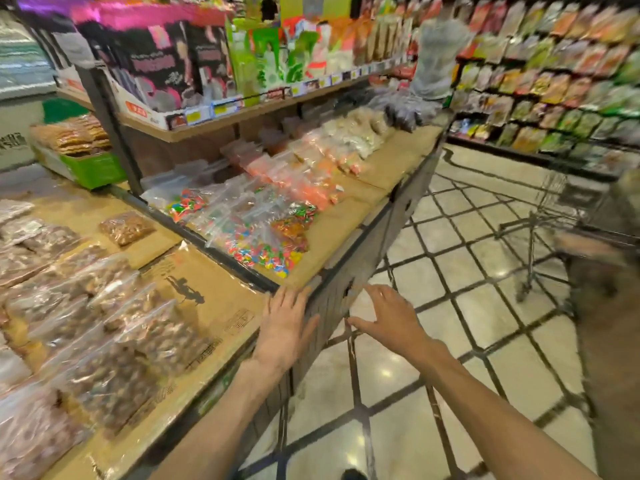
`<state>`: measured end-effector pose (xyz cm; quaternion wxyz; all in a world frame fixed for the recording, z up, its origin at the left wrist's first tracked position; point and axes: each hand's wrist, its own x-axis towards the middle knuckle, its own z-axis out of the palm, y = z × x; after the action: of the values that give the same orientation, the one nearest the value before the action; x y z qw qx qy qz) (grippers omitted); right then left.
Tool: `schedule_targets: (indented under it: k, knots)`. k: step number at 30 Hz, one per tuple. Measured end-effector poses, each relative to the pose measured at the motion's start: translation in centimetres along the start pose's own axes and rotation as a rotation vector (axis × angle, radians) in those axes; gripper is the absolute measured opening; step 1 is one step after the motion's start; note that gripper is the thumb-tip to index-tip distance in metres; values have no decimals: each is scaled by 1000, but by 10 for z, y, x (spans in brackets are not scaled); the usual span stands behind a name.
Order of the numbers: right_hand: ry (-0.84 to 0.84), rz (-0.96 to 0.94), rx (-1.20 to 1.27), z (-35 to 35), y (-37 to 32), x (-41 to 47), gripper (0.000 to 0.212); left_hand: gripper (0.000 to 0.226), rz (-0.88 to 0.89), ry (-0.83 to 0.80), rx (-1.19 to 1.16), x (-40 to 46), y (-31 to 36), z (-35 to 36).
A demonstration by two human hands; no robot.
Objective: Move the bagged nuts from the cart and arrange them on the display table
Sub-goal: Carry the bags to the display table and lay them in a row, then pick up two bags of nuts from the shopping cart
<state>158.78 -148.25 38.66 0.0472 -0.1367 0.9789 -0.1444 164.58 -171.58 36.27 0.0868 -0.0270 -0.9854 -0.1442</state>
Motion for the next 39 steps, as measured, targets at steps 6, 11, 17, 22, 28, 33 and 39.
schedule_targets:
  k: [6, 11, 17, 22, 28, 33, 39]
  knots:
    - [61, 148, -10, -29, 88, -14, 99, 63, 161, -52, 27, 57, 85, 24]
    - [111, 223, 4, -56, 177, -14, 92, 63, 255, -65, 28, 114, 172, 55]
    - [130, 306, -23, -94, 302, -1, 90, 65, 347, -135, -44, 186, 287, 101]
    - [123, 365, -49, -126, 411, 6, 89, 63, 404, -156, -88, 242, 382, 151]
    - [109, 470, -45, -149, 521, 16, 90, 63, 480, -255, -108, 299, 471, 200]
    - [105, 564, -30, -153, 595, 39, 91, 62, 549, -330, -75, 357, 521, 254]
    - [88, 645, -35, -164, 687, 102, 90, 66, 636, -416, -106, 463, 575, 327]
